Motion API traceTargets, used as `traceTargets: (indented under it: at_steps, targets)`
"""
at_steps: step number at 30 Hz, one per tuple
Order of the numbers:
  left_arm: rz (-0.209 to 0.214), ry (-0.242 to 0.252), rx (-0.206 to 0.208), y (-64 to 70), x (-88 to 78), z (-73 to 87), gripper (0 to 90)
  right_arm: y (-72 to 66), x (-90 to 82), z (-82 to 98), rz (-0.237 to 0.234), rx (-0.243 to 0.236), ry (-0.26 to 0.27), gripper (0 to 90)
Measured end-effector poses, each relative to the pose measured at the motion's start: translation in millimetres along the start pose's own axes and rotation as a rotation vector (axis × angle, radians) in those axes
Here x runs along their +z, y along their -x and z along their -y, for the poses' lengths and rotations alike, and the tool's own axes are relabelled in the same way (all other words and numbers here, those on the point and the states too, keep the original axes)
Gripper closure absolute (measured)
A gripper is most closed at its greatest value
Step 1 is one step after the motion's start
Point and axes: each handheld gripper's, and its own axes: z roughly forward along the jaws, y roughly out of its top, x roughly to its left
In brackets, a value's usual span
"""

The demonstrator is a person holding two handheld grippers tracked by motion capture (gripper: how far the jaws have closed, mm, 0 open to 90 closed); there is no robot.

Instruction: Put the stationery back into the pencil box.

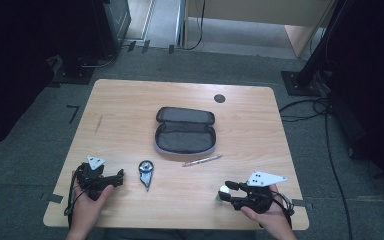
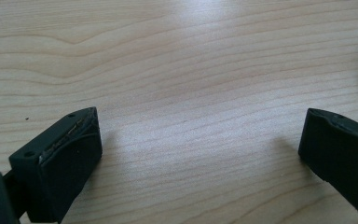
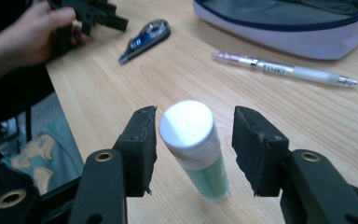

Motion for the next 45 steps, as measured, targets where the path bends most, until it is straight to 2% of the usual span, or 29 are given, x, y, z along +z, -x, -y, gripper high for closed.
traceTargets:
  at_steps: [4, 6, 9, 15, 25, 32, 45]
  targets:
    - [0.0, 0.0, 0.001, 0.0, 0.0, 0.0, 0.0, 0.1, 2.9, 1.5, 0.015, -0.017, -0.01, 55.3]
    - [0.001, 0.0, 0.001, 0.0, 0.0, 0.0, 0.0, 0.4, 1.9, 1.2, 0.027, -0.019, 0.002, 60.3]
    - [0.003, 0.0, 0.003, 0.1, 0.0, 0.0, 0.0, -0.2, -0.5, -0.4, 0.067, -0.024, 0.018, 65.2]
    - [0.005, -0.001, 0.006, 0.0, 0.2, -0.2, 0.0, -4.8, -0.1, -5.8, 0.129, -0.017, 0.028, 65.5]
    - [0.006, 0.0, 0.005, 0.2, 0.3, -0.3, 0.0, -2.2, -2.5, -13.4, 0.15, 0.046, 0.083, 65.5]
    - [0.006, -0.001, 0.006, 0.1, 0.2, -0.3, 0.0, -0.8, -3.9, -21.3, 0.191, 0.096, 0.113, 65.5]
    - [0.006, -0.003, 0.009, 0.0, 0.0, -0.3, 0.0, -0.9, -9.4, -43.3, 0.241, 0.097, 0.144, 65.5]
